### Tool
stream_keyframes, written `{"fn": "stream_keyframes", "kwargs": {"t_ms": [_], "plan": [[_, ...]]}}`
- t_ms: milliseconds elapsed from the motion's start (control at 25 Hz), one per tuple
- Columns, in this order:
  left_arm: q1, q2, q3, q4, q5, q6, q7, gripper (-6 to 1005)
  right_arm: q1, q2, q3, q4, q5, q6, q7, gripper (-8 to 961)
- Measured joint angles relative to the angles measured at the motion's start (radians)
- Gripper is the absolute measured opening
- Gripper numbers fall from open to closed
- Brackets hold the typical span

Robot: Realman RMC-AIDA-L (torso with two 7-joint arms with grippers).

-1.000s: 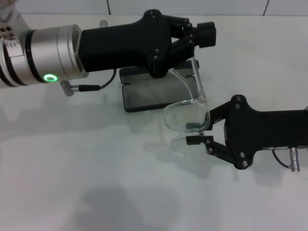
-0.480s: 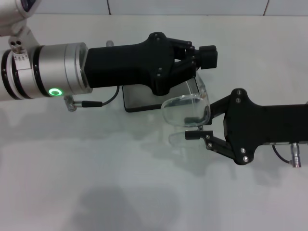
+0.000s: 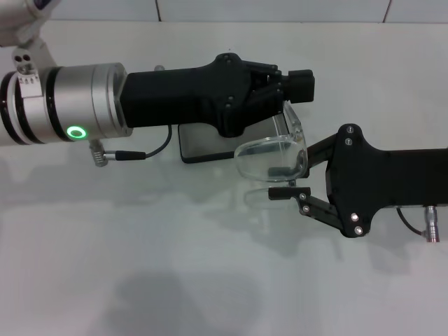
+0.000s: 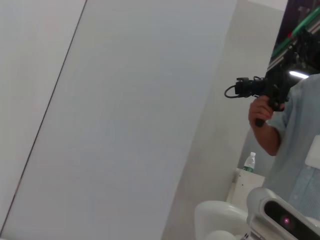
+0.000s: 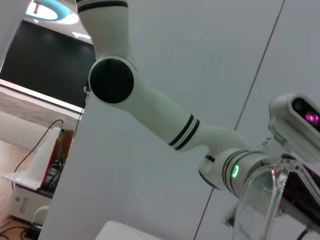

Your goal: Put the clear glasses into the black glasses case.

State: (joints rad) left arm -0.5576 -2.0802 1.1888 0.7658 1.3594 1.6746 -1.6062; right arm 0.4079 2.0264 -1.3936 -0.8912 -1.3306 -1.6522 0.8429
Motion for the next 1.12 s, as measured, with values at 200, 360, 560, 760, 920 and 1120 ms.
{"fn": "stream_keyframes", "kwargs": {"t_ms": [200, 360, 560, 760, 920, 1120], "plan": [[-0.005, 0.01, -0.002, 0.003, 0.009, 0.001, -0.042, 57, -0.005, 0.0, -0.009, -0.011, 0.015, -0.002, -0.018, 115], [-0.004, 0.013, 0.0, 0.004, 0.022, 0.002, -0.045, 57, -0.013, 0.0, -0.009, -0.019, 0.025, -0.002, -0.025, 114], [-0.004, 0.009, 0.0, 0.004, 0.039, 0.01, -0.049, 57, -0.017, 0.0, -0.004, -0.027, 0.027, 0.003, -0.025, 114], [-0.006, 0.007, 0.0, 0.004, 0.055, 0.018, -0.071, 57, -0.015, 0.0, -0.002, -0.028, 0.04, 0.005, -0.025, 114], [-0.007, 0.007, 0.0, 0.004, 0.063, 0.036, -0.077, 57, -0.014, 0.0, -0.001, -0.028, 0.047, 0.006, -0.026, 114], [-0.007, 0.009, -0.002, 0.004, 0.056, 0.041, -0.099, 57, -0.015, 0.0, -0.002, -0.028, 0.051, 0.008, -0.026, 113]]}}
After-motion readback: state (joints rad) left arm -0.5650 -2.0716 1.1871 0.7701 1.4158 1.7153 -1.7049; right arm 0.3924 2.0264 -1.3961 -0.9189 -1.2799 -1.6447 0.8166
